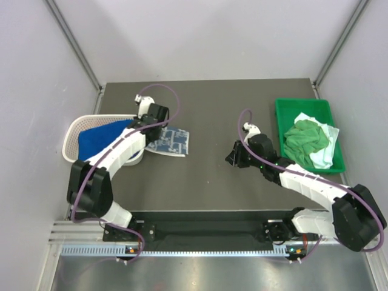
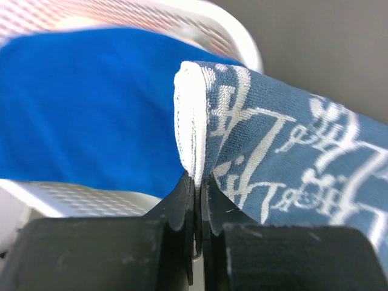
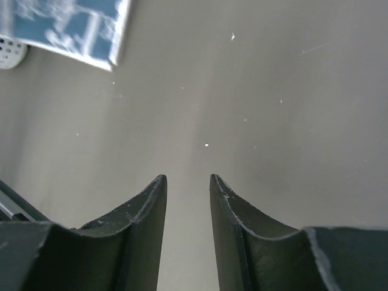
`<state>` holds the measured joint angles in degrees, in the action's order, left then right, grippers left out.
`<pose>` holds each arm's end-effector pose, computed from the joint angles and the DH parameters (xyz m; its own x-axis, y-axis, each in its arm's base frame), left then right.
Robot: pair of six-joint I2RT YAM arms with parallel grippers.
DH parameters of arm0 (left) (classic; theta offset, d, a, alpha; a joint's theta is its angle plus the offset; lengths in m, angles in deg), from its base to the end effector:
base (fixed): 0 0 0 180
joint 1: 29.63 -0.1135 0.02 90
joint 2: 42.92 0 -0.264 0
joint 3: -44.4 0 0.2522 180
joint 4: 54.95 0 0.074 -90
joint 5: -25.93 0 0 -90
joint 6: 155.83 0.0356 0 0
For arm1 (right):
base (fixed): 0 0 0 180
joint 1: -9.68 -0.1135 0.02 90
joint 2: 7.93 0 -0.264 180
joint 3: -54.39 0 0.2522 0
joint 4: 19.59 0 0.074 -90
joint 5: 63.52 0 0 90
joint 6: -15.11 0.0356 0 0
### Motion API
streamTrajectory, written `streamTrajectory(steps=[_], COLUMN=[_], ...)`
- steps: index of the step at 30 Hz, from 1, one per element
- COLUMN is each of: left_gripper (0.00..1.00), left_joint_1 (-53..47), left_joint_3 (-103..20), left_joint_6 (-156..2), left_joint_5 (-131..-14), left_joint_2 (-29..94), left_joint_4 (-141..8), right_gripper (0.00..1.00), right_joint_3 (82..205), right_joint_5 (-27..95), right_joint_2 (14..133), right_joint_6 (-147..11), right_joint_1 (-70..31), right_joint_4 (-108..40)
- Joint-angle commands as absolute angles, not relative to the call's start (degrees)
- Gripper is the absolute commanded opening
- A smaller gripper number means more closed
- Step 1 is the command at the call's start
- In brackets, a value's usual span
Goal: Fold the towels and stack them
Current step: Neatly place the folded towel into the bin
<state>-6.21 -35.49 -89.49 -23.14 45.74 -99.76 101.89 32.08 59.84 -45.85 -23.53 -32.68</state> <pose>0.3056 -0.1070 0.2578 -0.6536 -0.0473 -0.7554 -0.3482 0.9049 0.2446 0.2057 0.1388 0.2103 -0.6999 0.1192 -0.7042 -0.3129 0.8352 0.4524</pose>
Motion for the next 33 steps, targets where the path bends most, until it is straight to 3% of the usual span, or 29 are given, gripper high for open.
streamTrajectory(steps=[1,10,19,33], left_gripper=[0.00,0.00,0.00,0.00], left_joint_1=[-8.4,-12.6,-14.3,-14.5], left_joint_3=[-34.2,-29.7,-24.3,-27.9], left_joint_6=[-82.5,-76.0,-68.7,-64.4], left_joint_5=[-17.0,-15.3,-25.1,-26.5], left_joint_2=[38.9,31.1,21.0,15.7], left_joint_4=[-95.8,-87.6,-73.1,-73.5], right_gripper=[0.35,0.33,0.32,0.31], right_joint_3=[103.7,104.4,104.8,105.7], right_joint_5=[33.4,35.5,35.7,36.2], right_joint_2=[61.0,63.4,64.1,64.0], right_joint_6=[-46.9,-46.4,-46.4,-46.2], right_joint_1=[-23.2,-23.3,-23.3,-23.3], right_joint_4=[-31.5,-29.0,-28.6,-28.7])
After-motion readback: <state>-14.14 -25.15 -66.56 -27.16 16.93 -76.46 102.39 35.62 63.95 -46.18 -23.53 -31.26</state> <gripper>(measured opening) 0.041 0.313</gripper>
